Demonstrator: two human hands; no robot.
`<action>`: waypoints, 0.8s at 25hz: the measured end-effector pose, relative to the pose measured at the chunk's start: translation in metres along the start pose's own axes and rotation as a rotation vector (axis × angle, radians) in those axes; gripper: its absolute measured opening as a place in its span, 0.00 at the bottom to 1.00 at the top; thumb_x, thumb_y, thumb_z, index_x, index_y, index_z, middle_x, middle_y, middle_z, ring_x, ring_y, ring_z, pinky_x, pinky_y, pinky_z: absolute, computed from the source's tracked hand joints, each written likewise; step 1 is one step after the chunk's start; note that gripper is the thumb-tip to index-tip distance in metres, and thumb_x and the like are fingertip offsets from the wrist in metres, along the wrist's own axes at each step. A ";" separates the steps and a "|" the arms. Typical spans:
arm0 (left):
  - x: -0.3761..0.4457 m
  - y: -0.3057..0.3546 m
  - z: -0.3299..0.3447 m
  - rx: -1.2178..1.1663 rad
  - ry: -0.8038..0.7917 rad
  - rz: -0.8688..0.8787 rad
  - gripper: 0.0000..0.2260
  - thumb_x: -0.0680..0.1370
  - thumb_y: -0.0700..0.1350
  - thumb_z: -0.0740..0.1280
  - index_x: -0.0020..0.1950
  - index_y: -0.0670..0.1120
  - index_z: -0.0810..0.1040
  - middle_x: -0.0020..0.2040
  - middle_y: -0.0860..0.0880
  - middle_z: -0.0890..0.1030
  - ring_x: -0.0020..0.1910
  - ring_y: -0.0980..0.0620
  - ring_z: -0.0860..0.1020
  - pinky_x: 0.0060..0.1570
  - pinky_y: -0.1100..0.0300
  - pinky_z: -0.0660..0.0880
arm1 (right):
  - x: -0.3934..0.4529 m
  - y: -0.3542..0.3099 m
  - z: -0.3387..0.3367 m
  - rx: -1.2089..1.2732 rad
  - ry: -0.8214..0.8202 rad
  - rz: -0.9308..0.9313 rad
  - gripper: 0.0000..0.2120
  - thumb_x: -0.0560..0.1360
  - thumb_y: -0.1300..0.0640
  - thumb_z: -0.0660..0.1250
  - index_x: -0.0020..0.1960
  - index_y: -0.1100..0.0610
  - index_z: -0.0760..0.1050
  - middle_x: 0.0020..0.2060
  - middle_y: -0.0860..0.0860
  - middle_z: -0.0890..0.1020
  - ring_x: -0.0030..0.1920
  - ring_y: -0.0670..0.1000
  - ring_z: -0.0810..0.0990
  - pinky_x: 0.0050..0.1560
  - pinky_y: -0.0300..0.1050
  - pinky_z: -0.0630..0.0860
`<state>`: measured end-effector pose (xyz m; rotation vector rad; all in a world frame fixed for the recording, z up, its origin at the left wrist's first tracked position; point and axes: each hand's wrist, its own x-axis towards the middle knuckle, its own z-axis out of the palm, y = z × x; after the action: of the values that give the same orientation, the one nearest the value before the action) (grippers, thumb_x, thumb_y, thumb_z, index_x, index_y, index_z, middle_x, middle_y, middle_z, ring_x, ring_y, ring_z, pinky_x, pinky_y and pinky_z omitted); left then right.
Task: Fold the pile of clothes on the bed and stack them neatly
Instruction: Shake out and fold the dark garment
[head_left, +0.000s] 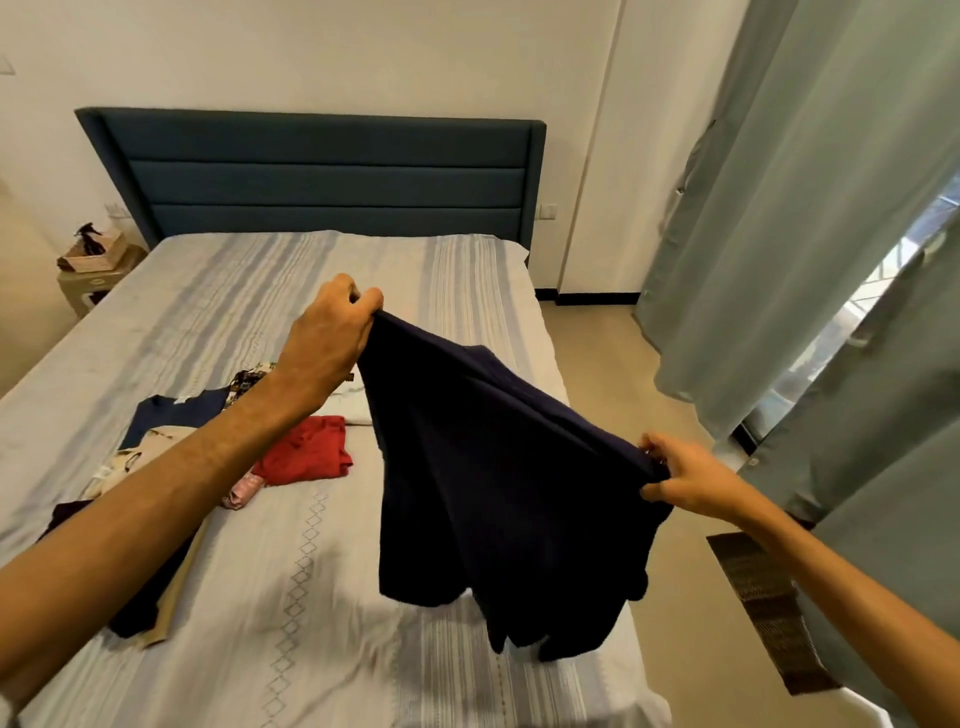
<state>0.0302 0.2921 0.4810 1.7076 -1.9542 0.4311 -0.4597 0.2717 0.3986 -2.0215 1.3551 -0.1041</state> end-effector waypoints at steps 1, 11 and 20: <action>-0.004 -0.001 -0.003 -0.030 0.013 -0.030 0.07 0.85 0.42 0.58 0.55 0.42 0.74 0.48 0.42 0.71 0.43 0.44 0.71 0.35 0.48 0.73 | 0.005 -0.004 0.005 -0.210 0.057 0.005 0.14 0.67 0.54 0.70 0.51 0.55 0.74 0.43 0.50 0.80 0.46 0.56 0.81 0.44 0.48 0.77; -0.092 -0.028 -0.022 -0.701 0.060 -0.678 0.13 0.85 0.44 0.54 0.49 0.47 0.78 0.41 0.49 0.78 0.40 0.53 0.75 0.40 0.54 0.70 | 0.000 -0.041 0.073 -0.634 0.963 -0.414 0.09 0.73 0.68 0.69 0.48 0.56 0.76 0.37 0.57 0.78 0.31 0.59 0.71 0.41 0.46 0.54; -0.413 -0.063 0.059 -0.125 -0.640 0.187 0.10 0.78 0.49 0.58 0.50 0.47 0.77 0.41 0.47 0.79 0.36 0.47 0.78 0.32 0.57 0.76 | -0.111 0.080 0.307 -0.081 -0.037 0.114 0.16 0.69 0.63 0.64 0.44 0.43 0.64 0.35 0.50 0.77 0.35 0.51 0.75 0.39 0.52 0.74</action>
<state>0.1173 0.5898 0.1950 1.7206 -2.5315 -0.2100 -0.4431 0.4998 0.1527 -1.9970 1.4694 0.0397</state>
